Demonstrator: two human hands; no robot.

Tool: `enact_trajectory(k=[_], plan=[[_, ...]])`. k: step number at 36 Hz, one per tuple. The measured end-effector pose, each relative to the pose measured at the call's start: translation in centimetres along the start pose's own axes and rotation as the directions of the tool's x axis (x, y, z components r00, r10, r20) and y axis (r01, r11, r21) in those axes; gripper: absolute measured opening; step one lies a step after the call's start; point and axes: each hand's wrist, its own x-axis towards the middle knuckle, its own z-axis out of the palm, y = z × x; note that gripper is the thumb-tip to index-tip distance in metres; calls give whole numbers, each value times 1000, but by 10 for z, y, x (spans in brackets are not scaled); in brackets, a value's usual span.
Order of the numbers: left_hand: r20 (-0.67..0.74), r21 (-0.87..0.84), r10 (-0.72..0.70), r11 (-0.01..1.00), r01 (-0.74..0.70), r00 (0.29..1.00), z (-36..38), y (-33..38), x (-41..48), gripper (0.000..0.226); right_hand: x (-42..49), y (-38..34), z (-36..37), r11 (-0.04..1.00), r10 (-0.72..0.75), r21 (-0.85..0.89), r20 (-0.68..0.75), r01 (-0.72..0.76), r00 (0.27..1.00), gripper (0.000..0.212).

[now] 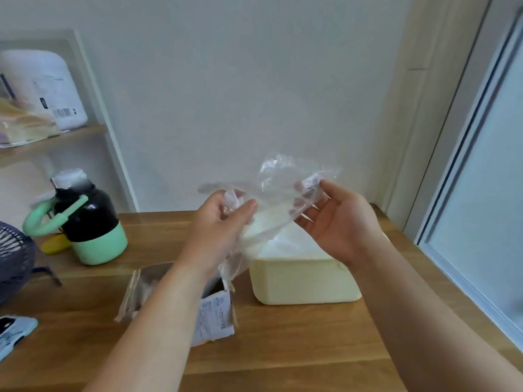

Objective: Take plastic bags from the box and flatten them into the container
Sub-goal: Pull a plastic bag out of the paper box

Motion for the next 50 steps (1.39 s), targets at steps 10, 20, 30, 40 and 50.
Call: enact_trajectory(k=[10, 20, 30, 40, 50], plan=[[-8, 411, 96, 908, -84, 995, 19, 12, 26, 46, -13, -45, -29, 931, 187, -326, 39, -164, 982, 89], [52, 621, -5, 783, -29, 999, 32, 21, 45, 40, 8, -43, -39, 742, 112, -631, -215, -226, 970, 8], [29, 898, 576, 344, -275, 817, 49, -10, 41, 109, 38, -46, -74, 605, -210, -758, -446, -242, 870, 18], [465, 872, -327, 328, -362, 823, 61, -31, 56, 63, 38, -40, -94, -133, -339, -972, -137, -192, 931, 61], [469, 877, -523, 368, -308, 711, 85, -53, 73, 61, 47, -29, -82, -455, 304, -885, -261, -101, 916, 68]])
